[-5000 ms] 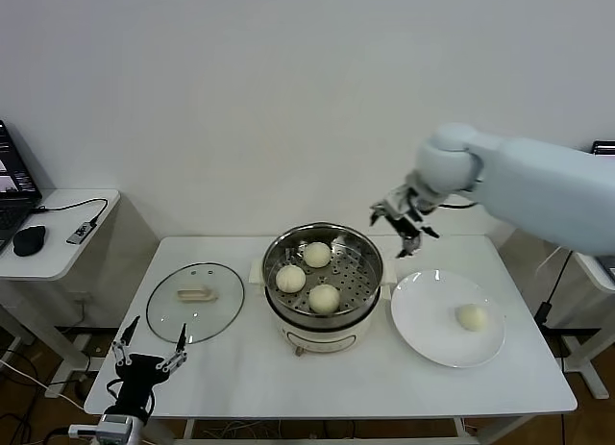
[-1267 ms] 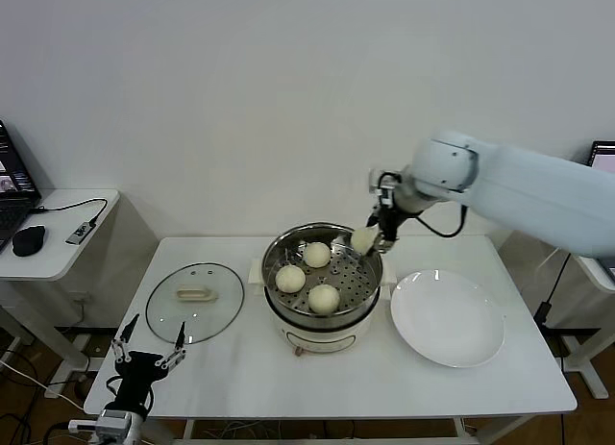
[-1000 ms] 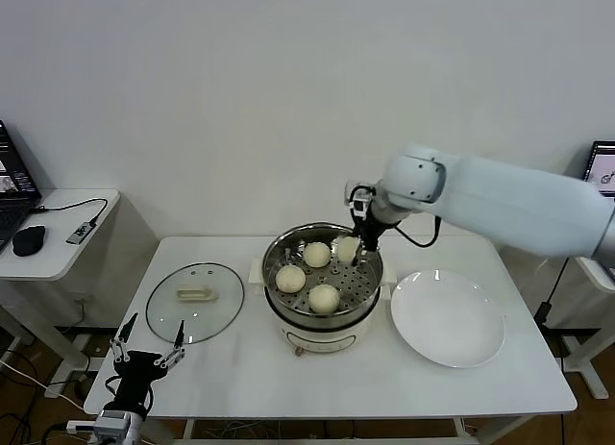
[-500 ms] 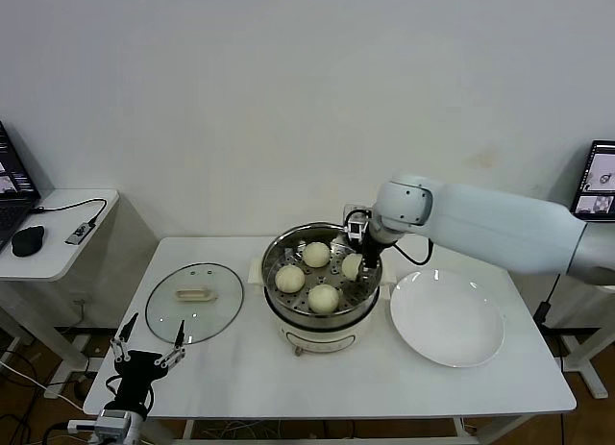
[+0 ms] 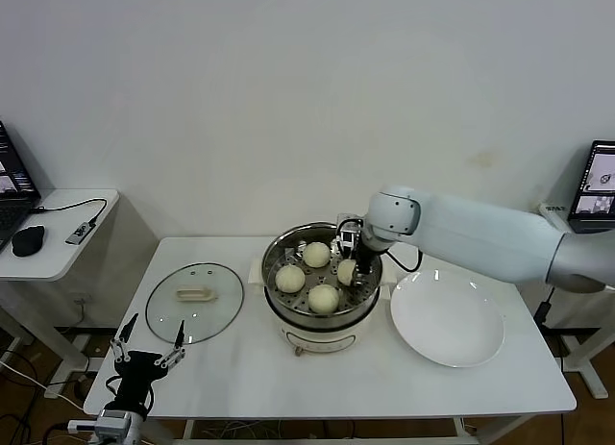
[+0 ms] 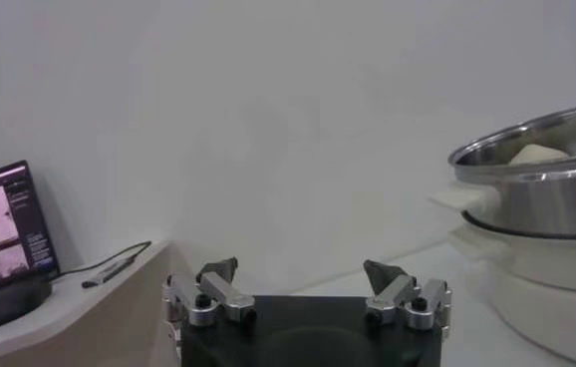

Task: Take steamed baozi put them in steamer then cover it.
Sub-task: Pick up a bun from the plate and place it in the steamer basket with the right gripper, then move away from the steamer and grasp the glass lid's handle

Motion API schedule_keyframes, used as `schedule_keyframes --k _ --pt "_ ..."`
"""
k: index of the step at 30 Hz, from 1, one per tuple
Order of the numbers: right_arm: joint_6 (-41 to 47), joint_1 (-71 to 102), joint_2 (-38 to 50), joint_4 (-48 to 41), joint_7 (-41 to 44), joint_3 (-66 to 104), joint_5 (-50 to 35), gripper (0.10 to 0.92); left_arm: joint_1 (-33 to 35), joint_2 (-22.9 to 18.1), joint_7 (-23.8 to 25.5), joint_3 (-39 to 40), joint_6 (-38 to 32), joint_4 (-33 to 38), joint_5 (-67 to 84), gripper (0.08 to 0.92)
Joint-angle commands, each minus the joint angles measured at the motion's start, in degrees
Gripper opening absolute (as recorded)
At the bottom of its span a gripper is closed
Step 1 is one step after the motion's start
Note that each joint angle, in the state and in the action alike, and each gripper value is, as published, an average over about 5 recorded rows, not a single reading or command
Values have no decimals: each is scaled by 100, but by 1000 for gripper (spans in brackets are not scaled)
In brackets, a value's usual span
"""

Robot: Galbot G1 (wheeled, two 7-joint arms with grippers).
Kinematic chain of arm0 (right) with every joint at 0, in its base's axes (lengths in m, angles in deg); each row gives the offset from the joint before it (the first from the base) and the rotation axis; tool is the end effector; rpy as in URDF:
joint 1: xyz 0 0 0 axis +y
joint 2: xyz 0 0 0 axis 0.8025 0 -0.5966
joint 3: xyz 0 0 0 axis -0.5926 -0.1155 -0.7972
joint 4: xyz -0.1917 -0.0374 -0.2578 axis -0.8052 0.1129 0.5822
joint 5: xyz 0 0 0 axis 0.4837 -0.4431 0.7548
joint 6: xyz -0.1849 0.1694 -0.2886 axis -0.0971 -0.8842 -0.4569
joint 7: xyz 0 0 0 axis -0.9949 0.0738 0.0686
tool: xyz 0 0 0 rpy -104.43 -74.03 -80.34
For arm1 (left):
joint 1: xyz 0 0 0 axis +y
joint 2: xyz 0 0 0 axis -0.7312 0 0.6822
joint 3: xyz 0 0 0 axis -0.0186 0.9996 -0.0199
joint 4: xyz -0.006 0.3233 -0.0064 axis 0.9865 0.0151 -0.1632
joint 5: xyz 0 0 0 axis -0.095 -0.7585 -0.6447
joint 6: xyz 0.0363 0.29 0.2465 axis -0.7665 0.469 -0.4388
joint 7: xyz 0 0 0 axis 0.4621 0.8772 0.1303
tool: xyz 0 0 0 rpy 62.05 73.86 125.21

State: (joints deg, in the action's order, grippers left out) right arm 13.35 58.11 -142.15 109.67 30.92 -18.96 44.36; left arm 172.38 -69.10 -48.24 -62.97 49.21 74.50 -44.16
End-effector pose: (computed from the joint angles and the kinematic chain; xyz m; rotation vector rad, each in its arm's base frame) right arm 0.5326 0.0967 -0.1245 1.1462 -1.5807 1.2753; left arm 0.2040 0.0949 -0.3000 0.0344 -3.0426 -0.5224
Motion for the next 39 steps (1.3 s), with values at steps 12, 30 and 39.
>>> schedule_keyframes --k 12,30,39 --pt "-170 0 17 -90 22 255 217 794 -13 1 -2 -22 -11 -15 2 823" --pt "-429 557 2315 2217 -1281 1906 -721 823 -8 3 13 -2 -5 -22 -17 823" --pt "-2228 4870 3289 3066 -3178 5648 -293 823 22 -68 12 91 -17 -14 -109 823"
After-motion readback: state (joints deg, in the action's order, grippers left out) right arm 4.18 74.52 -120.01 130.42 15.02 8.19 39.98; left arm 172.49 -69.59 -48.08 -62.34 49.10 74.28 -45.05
